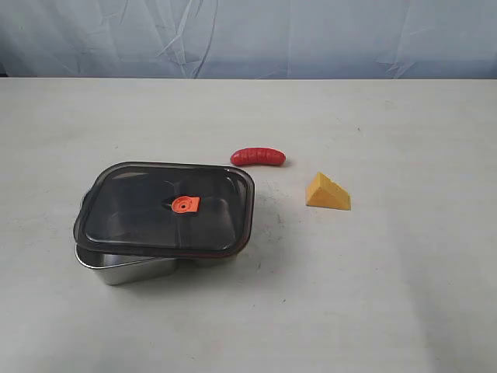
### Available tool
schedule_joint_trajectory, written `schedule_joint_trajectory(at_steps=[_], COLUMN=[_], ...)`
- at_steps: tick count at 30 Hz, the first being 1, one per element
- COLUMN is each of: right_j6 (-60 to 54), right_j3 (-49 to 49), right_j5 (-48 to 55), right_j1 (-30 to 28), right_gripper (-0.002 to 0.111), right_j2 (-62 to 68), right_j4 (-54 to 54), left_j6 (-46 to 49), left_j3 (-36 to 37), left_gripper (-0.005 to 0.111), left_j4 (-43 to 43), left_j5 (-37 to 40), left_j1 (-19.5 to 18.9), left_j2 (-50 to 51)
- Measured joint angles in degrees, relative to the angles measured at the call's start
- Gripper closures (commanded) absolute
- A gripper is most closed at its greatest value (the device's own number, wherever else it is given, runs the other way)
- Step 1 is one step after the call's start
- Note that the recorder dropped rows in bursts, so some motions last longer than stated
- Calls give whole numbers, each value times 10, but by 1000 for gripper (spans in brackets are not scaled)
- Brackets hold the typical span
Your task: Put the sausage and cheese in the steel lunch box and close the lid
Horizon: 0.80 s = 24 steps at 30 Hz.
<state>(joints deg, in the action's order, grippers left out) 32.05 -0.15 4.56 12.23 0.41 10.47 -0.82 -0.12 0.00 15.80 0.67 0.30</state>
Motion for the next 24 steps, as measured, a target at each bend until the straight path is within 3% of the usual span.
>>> schedule_joint_trajectory(at_steps=[5, 14, 18, 24], right_j6=[2, -6, -6, -243], right_j3=[0, 0, -61, -225], right_j5=[-33, -97, 12, 175], right_j1=[0, 0, 29, 109], right_gripper=[109, 109, 109, 109], right_j2=[0, 0, -1, 80], right_j4=[140, 128, 121, 121], left_j6=[0, 0, 0, 0], left_j3=[0, 0, 0, 0], left_gripper=[107, 107, 107, 107], left_j4=[0, 0, 0, 0], left_j5=[0, 0, 0, 0], left_j1=[0, 0, 0, 0], left_j2=[0, 0, 0, 0])
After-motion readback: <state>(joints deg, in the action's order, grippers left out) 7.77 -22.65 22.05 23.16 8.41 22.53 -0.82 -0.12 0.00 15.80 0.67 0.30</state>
